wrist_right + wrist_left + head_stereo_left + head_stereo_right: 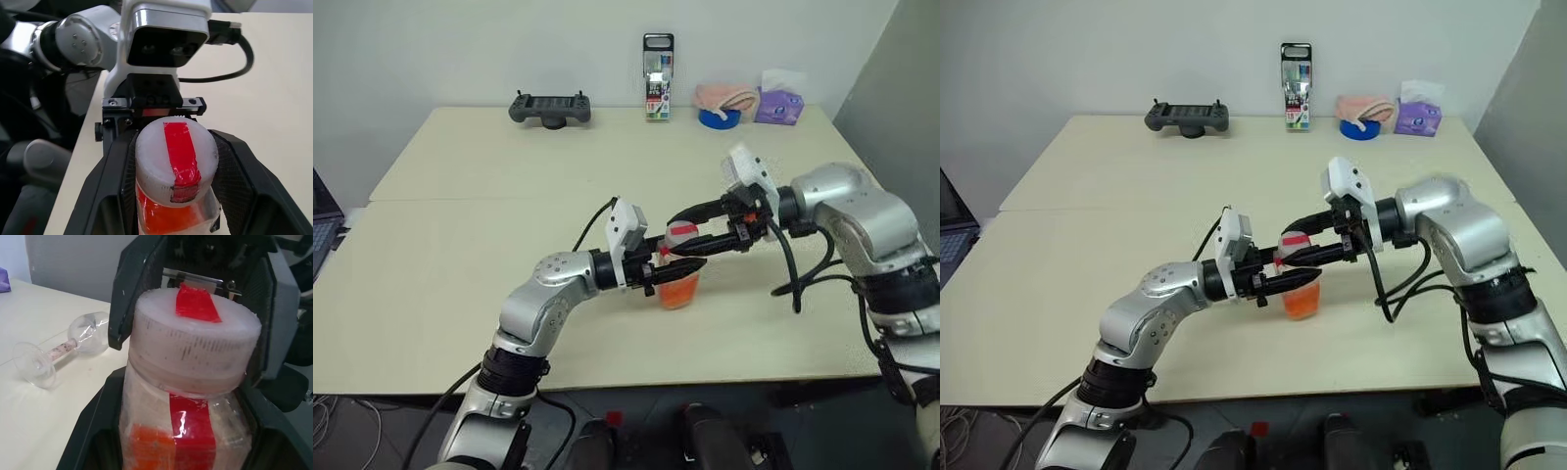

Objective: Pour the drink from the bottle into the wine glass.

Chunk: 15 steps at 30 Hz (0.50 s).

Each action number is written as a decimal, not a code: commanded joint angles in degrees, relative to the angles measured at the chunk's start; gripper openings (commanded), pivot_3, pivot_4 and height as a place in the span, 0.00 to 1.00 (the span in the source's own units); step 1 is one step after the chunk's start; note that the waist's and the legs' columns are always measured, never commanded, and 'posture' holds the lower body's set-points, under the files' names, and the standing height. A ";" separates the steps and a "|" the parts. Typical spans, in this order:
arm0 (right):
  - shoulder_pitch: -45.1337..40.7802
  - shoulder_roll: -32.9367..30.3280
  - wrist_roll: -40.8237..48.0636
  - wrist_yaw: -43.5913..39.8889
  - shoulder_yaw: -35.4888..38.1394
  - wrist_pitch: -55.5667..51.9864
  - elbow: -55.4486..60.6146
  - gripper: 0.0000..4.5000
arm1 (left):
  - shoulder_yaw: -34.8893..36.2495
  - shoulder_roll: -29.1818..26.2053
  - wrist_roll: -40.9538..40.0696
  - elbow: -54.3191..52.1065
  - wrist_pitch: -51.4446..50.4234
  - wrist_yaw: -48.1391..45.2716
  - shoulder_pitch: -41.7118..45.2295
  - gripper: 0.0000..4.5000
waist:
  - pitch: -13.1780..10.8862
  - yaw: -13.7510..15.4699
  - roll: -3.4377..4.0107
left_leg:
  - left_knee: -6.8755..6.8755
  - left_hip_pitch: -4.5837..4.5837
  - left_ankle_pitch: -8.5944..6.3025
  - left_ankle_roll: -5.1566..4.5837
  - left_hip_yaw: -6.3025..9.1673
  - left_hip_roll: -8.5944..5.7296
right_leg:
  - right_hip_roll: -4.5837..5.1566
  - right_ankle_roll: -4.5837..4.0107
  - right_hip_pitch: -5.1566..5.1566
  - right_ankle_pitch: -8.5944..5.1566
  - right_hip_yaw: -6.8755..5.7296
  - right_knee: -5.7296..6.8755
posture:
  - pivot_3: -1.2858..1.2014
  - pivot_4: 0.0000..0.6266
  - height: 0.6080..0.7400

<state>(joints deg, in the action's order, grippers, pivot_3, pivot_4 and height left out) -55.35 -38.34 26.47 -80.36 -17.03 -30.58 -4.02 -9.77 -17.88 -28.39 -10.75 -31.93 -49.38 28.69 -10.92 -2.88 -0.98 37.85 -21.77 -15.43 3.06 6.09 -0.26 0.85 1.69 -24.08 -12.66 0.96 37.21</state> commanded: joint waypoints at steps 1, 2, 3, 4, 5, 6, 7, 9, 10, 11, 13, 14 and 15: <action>-3.15 0.57 -2.29 -4.08 0.38 5.32 -1.62 0.42 | -0.55 0.13 -0.73 -1.64 -0.76 0.04 -0.55 0.48 | 0.00 0.06 0.00 | 0.01 -0.02 0.00 0.00 0.00 -0.01 | 0.00 0.00 0.00 0.00 0.01 -0.01 | 0.52 0.24 1.00; -3.18 0.83 -2.06 -4.70 1.05 5.88 -1.68 0.42 | -0.48 0.07 -0.76 -1.96 -0.83 0.08 -0.83 0.48 | 0.00 0.09 0.00 | 0.01 -0.05 0.00 0.01 -0.01 -0.03 | 0.03 0.00 0.00 0.00 0.02 -0.04 | 0.52 0.24 1.00; -3.26 1.29 -1.54 -4.48 1.98 5.71 -1.78 0.42 | -0.43 0.05 -0.67 -2.09 -0.78 0.20 -0.98 0.48 | 0.00 0.10 0.00 | 0.01 -0.09 0.00 0.01 -0.03 -0.07 | 0.09 0.00 -0.01 0.00 0.03 -0.07 | 0.52 0.24 1.00; -3.57 2.03 -0.68 -3.70 3.19 5.00 -2.10 0.50 | -0.36 0.12 -0.33 -2.12 -0.44 0.52 -1.11 0.48 | -0.01 0.13 0.01 | 0.01 -0.11 0.00 0.02 -0.05 -0.11 | 0.15 -0.01 -0.02 0.01 0.05 -0.10 | 0.52 0.24 1.00; -3.77 2.06 0.09 -3.73 3.85 3.84 -2.01 0.58 | -0.41 0.27 0.43 -1.74 0.30 1.01 -1.14 0.48 | -0.01 0.20 0.01 | 0.02 -0.12 0.00 0.02 -0.05 -0.14 | 0.19 -0.03 -0.02 0.02 0.06 -0.10 | 0.52 0.24 1.00; -3.81 1.93 0.52 -3.83 4.29 2.96 -1.73 0.62 | -0.55 0.34 1.17 -1.43 1.01 1.38 -1.17 0.48 | -0.04 0.27 0.06 | 0.02 -0.14 0.00 0.02 -0.05 -0.16 | 0.22 -0.17 -0.03 0.11 0.06 -0.13 | 0.52 0.24 1.00; -3.80 1.82 0.62 -3.82 4.54 2.53 -1.52 0.70 | -0.70 0.40 1.73 -1.16 1.63 1.53 -1.19 0.48 | -0.05 0.45 0.07 | 0.02 -0.15 0.00 0.02 -0.06 -0.18 | 0.25 -0.27 -0.03 0.17 0.07 -0.13 | 0.52 0.24 1.00; -3.59 1.91 0.40 -2.78 5.50 2.94 -1.04 0.85 | -0.62 0.99 2.22 -0.35 2.71 1.74 -1.06 0.48 | -0.04 0.92 0.07 | 0.02 -0.16 0.00 0.03 -0.03 -0.18 | 0.25 -0.27 -0.03 0.17 0.02 -0.16 | 0.52 0.24 1.00; -3.45 2.05 0.51 -2.16 6.19 2.81 -0.74 0.93 | -0.64 1.28 2.55 0.18 3.21 1.77 -0.87 0.48 | -0.05 1.07 0.07 | 0.01 -0.15 0.00 0.02 -0.03 -0.17 | 0.25 -0.27 -0.03 0.17 0.02 -0.15 | 0.52 0.24 1.00; -3.24 2.18 0.63 -1.56 6.85 2.52 -0.42 1.00 | -0.70 1.48 2.78 0.63 3.59 1.76 -0.69 0.48 | -0.05 1.13 0.07 | 0.02 -0.16 0.00 0.03 -0.02 -0.17 | 0.24 -0.27 -0.03 0.17 0.01 -0.15 | 0.52 0.24 1.00; -2.25 1.69 0.98 -0.60 7.81 1.27 1.17 1.00 | -0.89 1.71 3.14 1.41 4.27 1.43 -0.20 0.48 | -0.05 1.18 0.07 | 0.02 -0.15 0.00 0.03 -0.03 -0.17 | 0.24 -0.26 -0.03 0.17 0.02 -0.15 | 0.52 0.24 1.00; -1.31 1.04 0.95 0.08 8.16 0.48 2.62 1.00 | -0.90 1.84 3.31 1.92 4.60 1.27 0.14 0.48 | -0.05 1.19 0.07 | 0.03 -0.16 0.00 0.03 -0.04 -0.17 | 0.24 -0.27 -0.02 0.17 0.02 -0.15 | 0.52 0.24 1.00; -0.35 0.42 0.85 0.77 8.52 -0.11 3.99 1.00 | -0.88 1.99 3.45 2.44 4.88 1.15 0.46 0.48 | -0.04 1.20 0.07 | 0.04 -0.16 0.01 0.03 -0.04 -0.18 | 0.24 -0.27 -0.02 0.17 0.02 -0.15 | 0.52 0.24 1.00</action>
<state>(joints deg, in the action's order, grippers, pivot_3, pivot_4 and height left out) -56.27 -36.59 26.11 -80.66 -11.00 -29.69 -3.28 -10.91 -16.34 -25.13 -7.88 -29.08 -48.12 27.66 -10.96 -1.67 -0.91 37.89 -21.93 -15.43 3.09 6.05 -0.43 1.09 1.42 -24.09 -12.49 0.98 37.06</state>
